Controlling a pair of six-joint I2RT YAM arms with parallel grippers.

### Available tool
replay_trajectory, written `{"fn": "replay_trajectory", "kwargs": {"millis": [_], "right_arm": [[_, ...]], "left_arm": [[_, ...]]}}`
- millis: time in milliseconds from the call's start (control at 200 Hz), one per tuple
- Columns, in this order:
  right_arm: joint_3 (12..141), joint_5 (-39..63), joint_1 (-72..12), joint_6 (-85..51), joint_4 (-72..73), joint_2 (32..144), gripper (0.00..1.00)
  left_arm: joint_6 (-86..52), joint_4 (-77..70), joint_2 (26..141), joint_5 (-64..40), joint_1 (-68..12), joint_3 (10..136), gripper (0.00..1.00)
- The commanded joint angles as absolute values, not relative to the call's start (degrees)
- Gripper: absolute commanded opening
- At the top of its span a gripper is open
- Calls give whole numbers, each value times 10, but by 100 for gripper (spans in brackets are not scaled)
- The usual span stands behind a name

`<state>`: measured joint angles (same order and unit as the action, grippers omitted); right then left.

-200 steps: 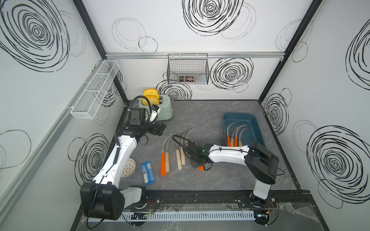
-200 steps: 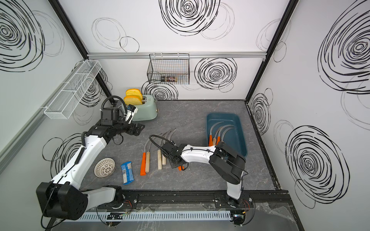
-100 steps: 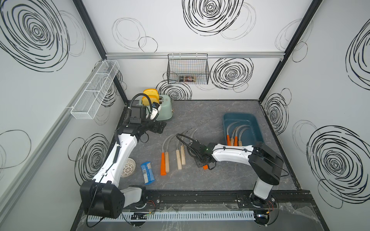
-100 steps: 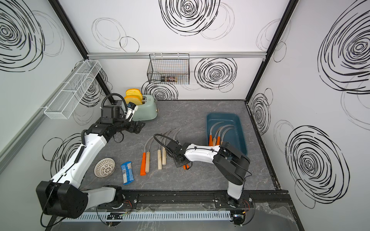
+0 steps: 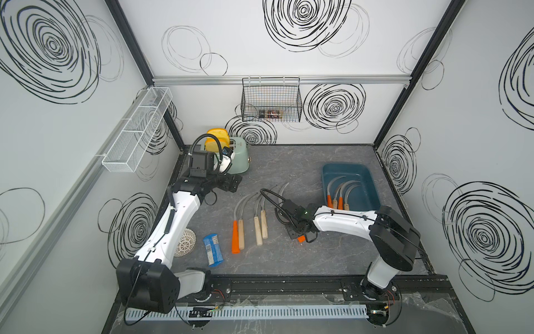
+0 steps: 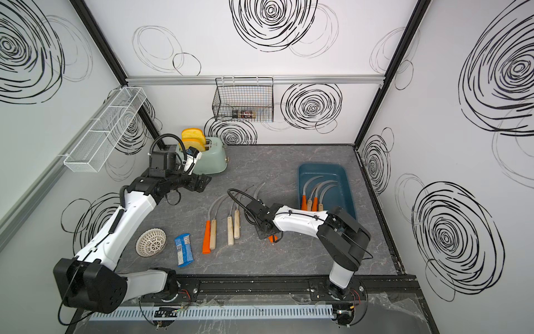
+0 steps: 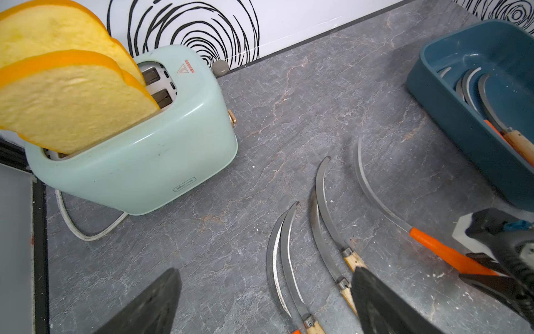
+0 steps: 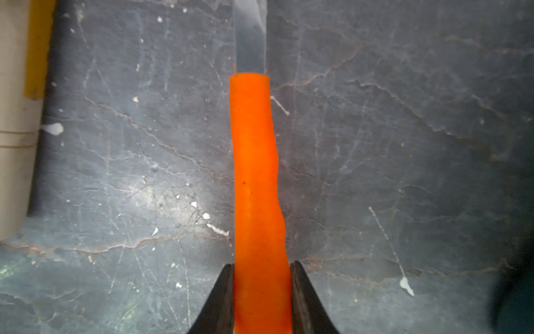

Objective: Put small sickles into storage boxes
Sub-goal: Pick up the sickle at the center of the board, then place the sickle in the storage box.

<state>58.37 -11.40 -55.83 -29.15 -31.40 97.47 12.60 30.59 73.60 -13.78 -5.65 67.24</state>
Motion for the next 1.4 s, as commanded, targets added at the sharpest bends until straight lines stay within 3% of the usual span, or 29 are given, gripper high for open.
{"fn": "replay_trajectory", "kwargs": {"millis": [0,750,1396], "right_arm": [[584,-115,-552,-280,-316,958,0],[599,-87,-477,-244,-333,871,0],[593,-46,-248,-157,-384,736,0]], "left_arm": [[122,306,733,-131,-60,687,96],[120,311,738,-127,-73,702,96],[120,308,745,-131,-82,713,96]]}}
